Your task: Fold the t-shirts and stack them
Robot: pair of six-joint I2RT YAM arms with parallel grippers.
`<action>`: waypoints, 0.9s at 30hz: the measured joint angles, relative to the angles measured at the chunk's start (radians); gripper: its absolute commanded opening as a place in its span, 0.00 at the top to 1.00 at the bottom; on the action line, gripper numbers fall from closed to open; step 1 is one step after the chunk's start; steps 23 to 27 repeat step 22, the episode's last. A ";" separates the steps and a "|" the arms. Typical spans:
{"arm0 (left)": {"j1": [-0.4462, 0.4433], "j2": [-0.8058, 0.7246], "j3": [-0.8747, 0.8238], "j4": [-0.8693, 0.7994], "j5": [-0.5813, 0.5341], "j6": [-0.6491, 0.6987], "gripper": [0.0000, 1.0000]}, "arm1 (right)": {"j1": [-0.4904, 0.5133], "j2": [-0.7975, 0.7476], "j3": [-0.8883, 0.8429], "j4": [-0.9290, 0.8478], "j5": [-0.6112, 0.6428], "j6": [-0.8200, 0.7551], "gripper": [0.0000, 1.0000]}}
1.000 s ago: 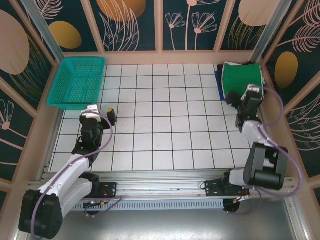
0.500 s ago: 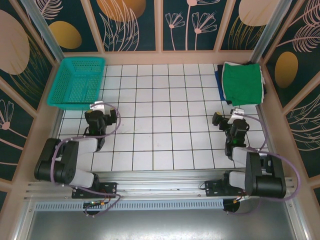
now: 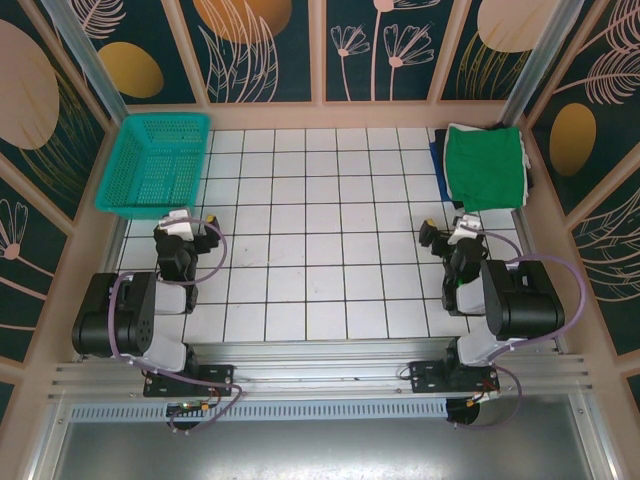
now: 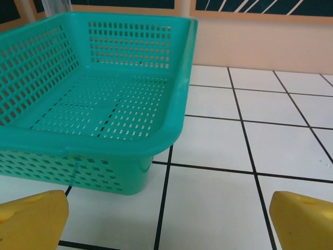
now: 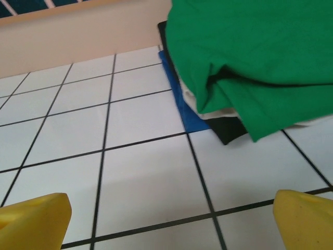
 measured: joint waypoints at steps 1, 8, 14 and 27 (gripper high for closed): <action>0.000 0.002 -0.002 0.011 0.004 0.000 0.01 | 0.000 0.001 -0.001 0.018 0.015 0.000 0.01; 0.000 0.003 -0.002 0.062 0.020 0.000 0.01 | 0.000 0.001 -0.001 0.079 0.060 0.000 0.01; 0.000 0.003 -0.002 0.071 0.023 0.000 0.01 | 0.000 0.001 -0.001 0.080 0.063 0.000 0.01; 0.000 0.003 -0.002 0.071 0.023 0.000 0.01 | 0.000 0.001 -0.001 0.080 0.063 0.000 0.01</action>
